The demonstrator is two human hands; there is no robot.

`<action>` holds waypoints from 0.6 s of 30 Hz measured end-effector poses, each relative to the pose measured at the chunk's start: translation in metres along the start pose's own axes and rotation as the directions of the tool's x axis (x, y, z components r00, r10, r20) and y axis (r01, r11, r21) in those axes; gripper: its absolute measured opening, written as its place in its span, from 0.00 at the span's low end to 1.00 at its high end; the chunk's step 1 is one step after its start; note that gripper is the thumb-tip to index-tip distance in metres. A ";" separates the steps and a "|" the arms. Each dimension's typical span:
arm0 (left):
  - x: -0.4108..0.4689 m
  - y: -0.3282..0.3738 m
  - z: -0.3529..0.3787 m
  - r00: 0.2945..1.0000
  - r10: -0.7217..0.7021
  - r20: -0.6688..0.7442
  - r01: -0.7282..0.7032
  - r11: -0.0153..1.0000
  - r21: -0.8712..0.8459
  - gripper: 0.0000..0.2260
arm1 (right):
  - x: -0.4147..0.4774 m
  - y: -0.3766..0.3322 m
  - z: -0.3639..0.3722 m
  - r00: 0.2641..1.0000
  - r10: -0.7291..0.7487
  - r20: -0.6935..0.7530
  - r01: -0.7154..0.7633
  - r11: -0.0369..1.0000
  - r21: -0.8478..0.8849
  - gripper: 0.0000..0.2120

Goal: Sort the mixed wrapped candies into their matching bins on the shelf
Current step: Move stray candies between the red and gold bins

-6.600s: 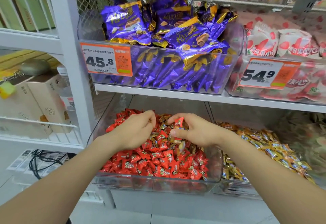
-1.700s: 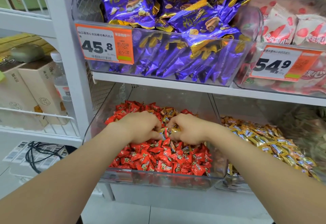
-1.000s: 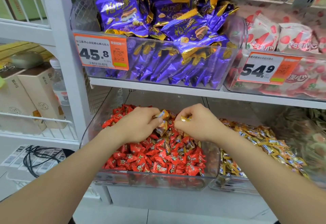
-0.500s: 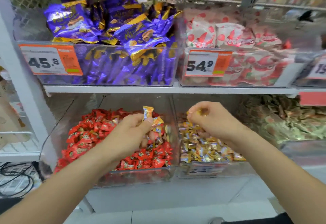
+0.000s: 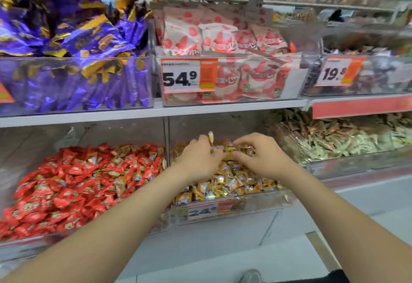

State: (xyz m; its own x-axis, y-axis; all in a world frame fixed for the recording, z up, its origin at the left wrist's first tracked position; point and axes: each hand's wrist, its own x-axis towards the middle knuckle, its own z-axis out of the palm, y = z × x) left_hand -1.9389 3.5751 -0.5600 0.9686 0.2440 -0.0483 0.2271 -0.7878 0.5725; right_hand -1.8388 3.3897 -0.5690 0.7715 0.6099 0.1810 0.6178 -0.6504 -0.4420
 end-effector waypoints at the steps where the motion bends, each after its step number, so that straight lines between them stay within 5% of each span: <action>1: 0.006 -0.002 0.006 0.996 -0.011 0.087 0.003 0.996 0.087 0.28 | 0.000 0.003 -0.001 0.999 0.047 -0.017 -0.047 0.999 0.010 0.17; 3: 0.009 -0.007 0.017 0.974 0.006 0.225 -0.060 0.970 0.235 0.35 | -0.002 0.003 -0.004 0.991 0.134 -0.011 -0.133 0.991 0.019 0.18; 6: -0.004 -0.018 0.027 0.962 0.093 0.256 -0.190 0.903 0.386 0.32 | -0.003 0.006 -0.004 0.988 0.152 0.021 -0.152 0.988 0.036 0.24; 8: -0.023 -0.024 0.020 0.948 0.278 0.158 -0.320 0.817 0.480 0.27 | -0.007 -0.010 -0.010 0.990 0.135 0.037 -0.137 0.990 0.030 0.16; 11: -0.056 -0.035 -0.007 0.802 0.596 -0.026 -0.504 0.701 0.505 0.15 | -0.012 -0.041 -0.019 0.997 0.062 0.050 -0.066 0.995 0.080 0.13; 13: -0.076 -0.051 -0.027 0.743 0.655 -0.134 -0.515 0.689 0.510 0.08 | -0.019 -0.074 -0.019 0.998 -0.022 0.061 0.013 0.990 0.141 0.12; 16: -0.089 -0.098 -0.060 0.818 0.553 -0.160 -0.416 0.761 0.498 0.03 | -0.031 -0.128 -0.009 0.977 -0.198 0.082 0.185 0.972 0.142 0.12; 18: -0.088 -0.139 -0.078 0.897 0.441 -0.025 -0.395 0.828 0.398 0.05 | -0.035 -0.162 0.003 0.937 -0.330 0.110 0.323 0.943 0.081 0.13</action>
State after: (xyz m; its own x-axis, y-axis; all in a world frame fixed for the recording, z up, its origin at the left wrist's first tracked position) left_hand -2.0631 3.7073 -0.5719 0.9665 -0.1140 0.2299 -0.1546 -0.9737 0.1673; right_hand -1.9659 3.4749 -0.5063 0.5026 0.8363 0.2189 0.8192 -0.3798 -0.4298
